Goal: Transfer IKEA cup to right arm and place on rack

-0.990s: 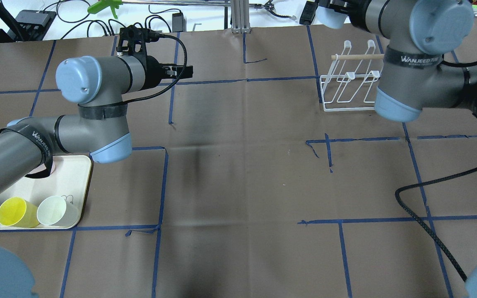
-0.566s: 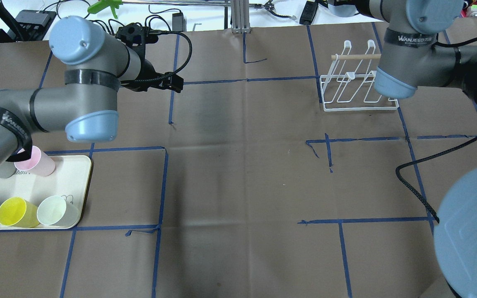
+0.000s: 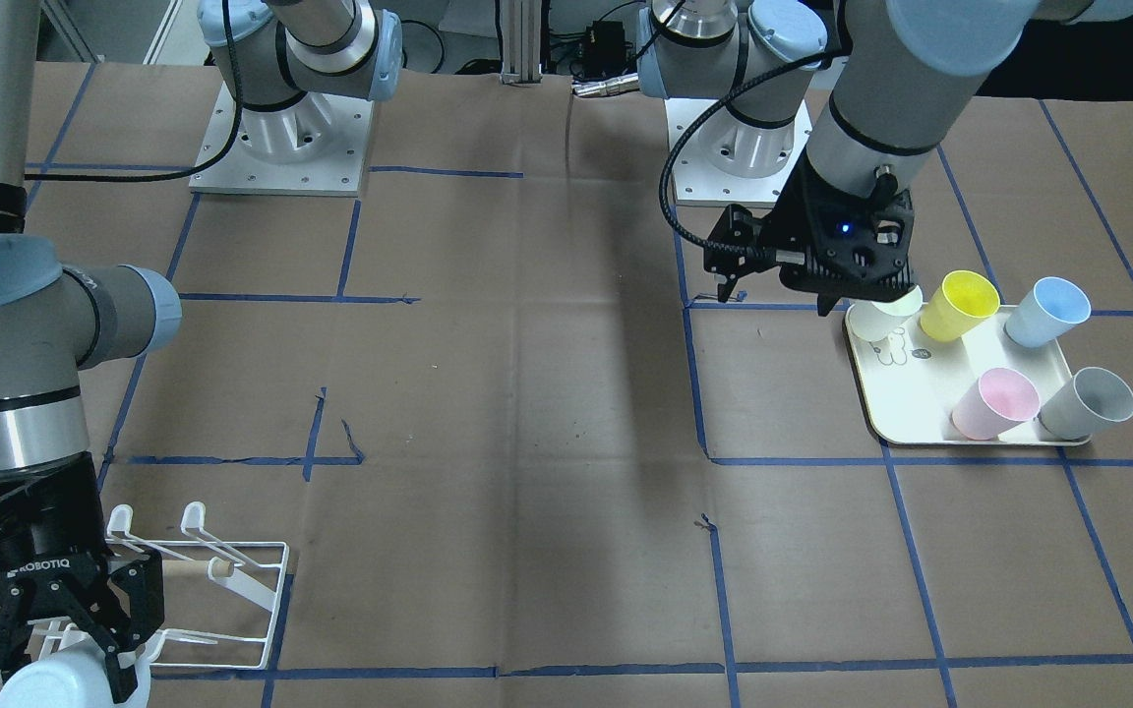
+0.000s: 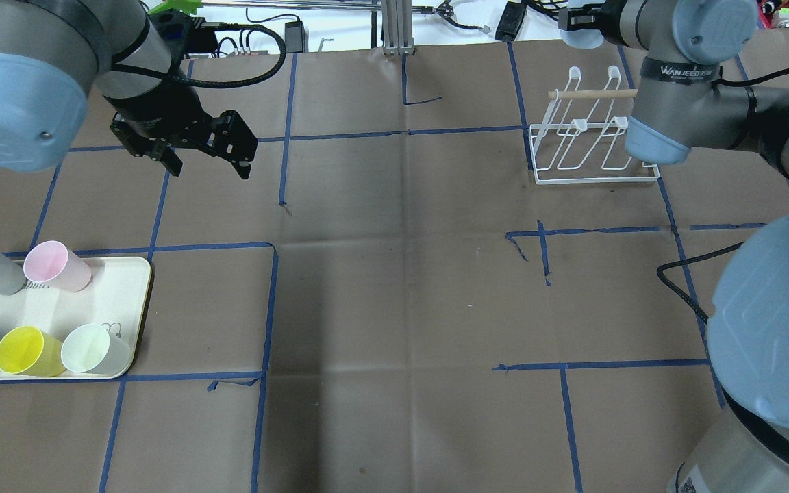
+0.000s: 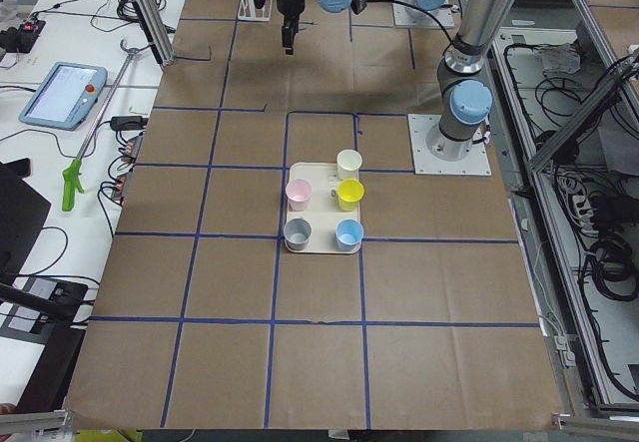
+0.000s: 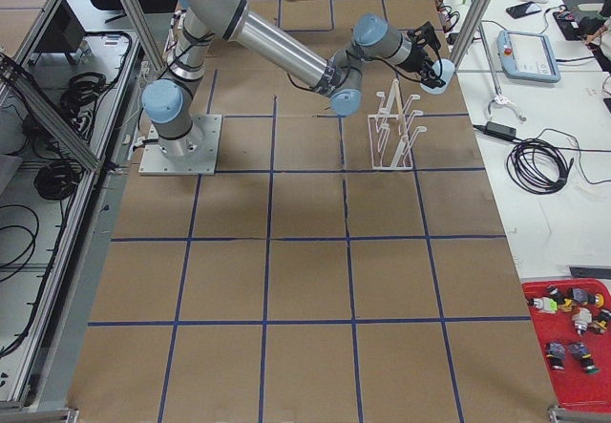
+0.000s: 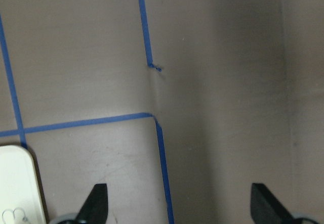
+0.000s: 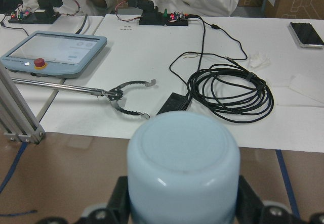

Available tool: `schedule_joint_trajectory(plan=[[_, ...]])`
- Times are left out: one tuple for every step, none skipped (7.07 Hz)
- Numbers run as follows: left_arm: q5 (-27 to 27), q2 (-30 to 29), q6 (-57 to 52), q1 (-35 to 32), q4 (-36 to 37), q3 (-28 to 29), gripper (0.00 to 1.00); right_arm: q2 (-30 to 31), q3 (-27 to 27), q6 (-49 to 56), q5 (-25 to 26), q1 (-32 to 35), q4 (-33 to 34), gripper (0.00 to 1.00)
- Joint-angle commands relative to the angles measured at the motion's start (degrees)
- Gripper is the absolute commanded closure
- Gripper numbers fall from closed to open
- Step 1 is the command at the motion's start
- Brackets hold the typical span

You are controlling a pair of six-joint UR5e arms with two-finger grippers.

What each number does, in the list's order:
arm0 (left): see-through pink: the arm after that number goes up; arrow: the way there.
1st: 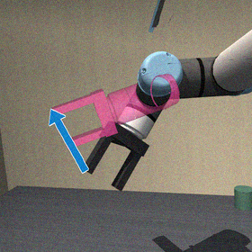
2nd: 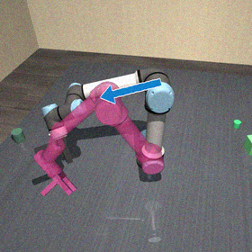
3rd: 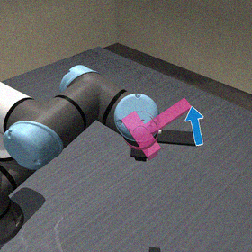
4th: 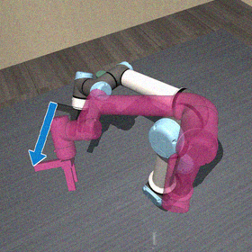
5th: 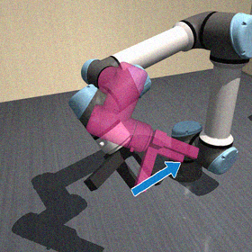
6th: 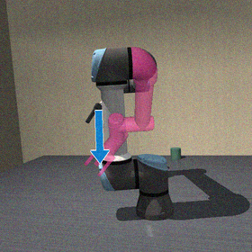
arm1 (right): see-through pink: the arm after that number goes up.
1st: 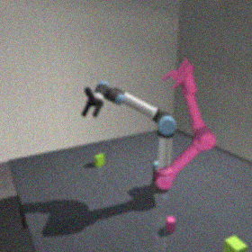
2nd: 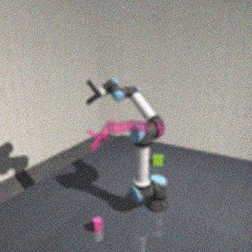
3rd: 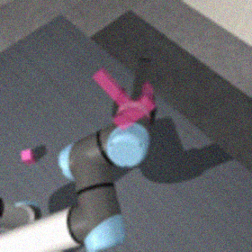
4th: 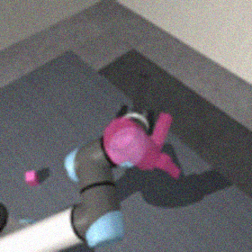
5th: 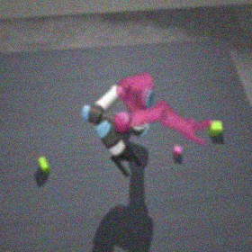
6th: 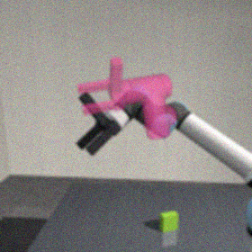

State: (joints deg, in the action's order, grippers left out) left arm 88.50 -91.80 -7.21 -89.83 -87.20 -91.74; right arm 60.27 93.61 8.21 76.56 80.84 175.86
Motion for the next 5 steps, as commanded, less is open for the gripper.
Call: schedule_joint_trajectory(plan=[[0.19, 3.73, 0.0, 0.0, -3.51, -1.07, 0.01, -0.33, 1.3, -0.03, 0.08, -0.16, 0.0, 0.72], [0.1, 3.91, 0.0, -0.08, -3.59, -1.08, 0.01, -0.06, 2.79, -0.04, 0.08, -0.07, 0.53, 0.72], [0.27, 4.09, -0.61, 0.0, -4.03, -1.42, 0.01, -0.06, 3.5, -0.12, 0.08, 0.02, 0.62, 0.72], [0.36, 5.39, -0.88, 0.53, -3.95, -3.78, 0.01, 0.03, 4.38, -0.12, 0.08, 0.11, 0.62, 0.72], [0.27, 8.62, -2.1, 1.58, -3.43, -8.93, 0.01, 0.03, 5.43, -0.3, 0.08, 0.11, 0.62, 0.72]])
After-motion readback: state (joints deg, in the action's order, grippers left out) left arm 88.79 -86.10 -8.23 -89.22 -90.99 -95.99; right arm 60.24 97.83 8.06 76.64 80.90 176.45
